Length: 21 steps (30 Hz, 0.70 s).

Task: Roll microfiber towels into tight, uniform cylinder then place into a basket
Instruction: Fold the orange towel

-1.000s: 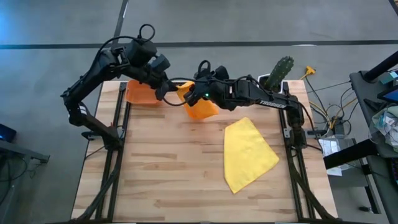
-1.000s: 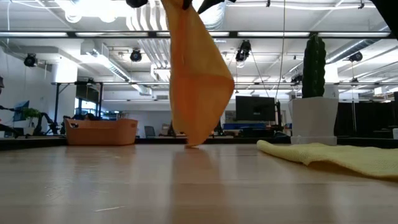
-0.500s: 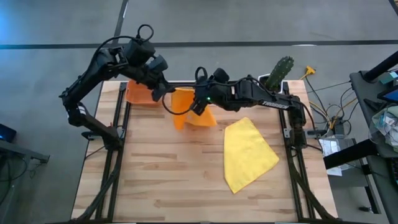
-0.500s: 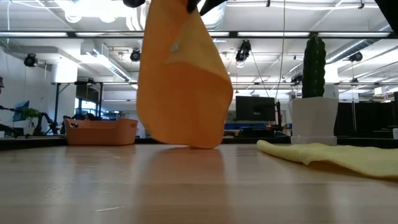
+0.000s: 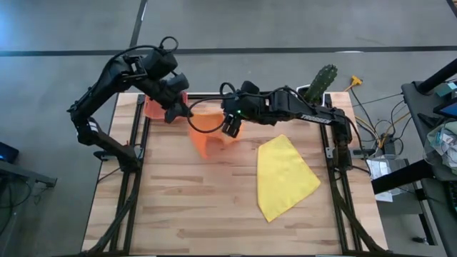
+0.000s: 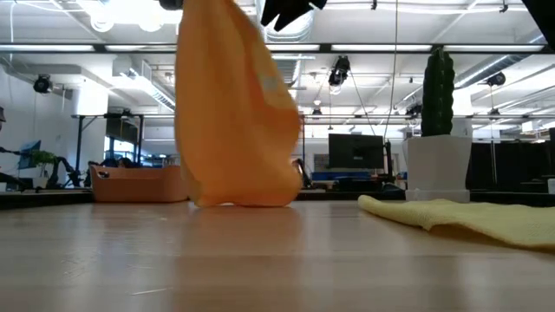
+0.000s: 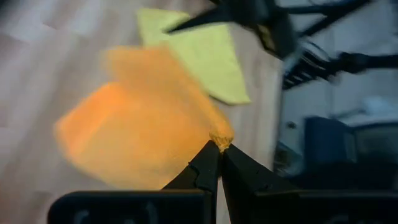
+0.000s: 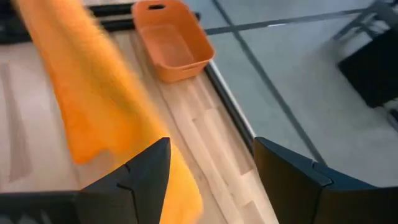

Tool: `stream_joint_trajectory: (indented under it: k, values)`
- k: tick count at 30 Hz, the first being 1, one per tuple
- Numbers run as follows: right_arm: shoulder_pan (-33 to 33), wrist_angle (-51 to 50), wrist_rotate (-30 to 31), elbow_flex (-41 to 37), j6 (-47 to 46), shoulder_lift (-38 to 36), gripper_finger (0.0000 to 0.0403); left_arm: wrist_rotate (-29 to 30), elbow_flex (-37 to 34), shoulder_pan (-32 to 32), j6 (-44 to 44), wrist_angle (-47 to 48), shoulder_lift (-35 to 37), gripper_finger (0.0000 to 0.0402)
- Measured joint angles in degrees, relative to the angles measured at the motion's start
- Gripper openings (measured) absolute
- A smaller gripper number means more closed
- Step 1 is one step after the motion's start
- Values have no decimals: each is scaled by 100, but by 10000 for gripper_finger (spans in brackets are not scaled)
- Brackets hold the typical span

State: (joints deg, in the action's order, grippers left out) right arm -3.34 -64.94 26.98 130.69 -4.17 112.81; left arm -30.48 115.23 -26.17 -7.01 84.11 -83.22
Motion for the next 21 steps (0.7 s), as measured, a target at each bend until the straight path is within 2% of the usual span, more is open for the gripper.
stream_joint_trajectory:
  k: [2, 5, 8, 10, 12, 13, 21]
  values:
    - [-63, 3, -202, -59, 100, 0, 226, -339, -94, 2, 4, -1, -3, 0]
    - [-194, 96, -574, -190, 165, 0, 226, -381, -287, 2, 145, -3, -9, 0]
    - [-319, 323, -1375, -364, 142, 0, 226, 235, -686, -7, 440, -43, -9, 0]
    - [-357, 634, -2289, -504, 138, 0, 226, 735, -1102, -54, 653, -47, -23, 0]
    - [-343, 925, -3026, -658, 64, 6, 226, 945, -1637, -135, 823, -119, -31, 0]
    - [-320, 1032, -3200, -743, 7, 11, 226, 962, -1934, -182, 879, -200, -29, 0]
    - [-65, 1697, -3307, -1474, -479, 22, 226, 962, -4223, -352, 946, -1041, -28, 0]
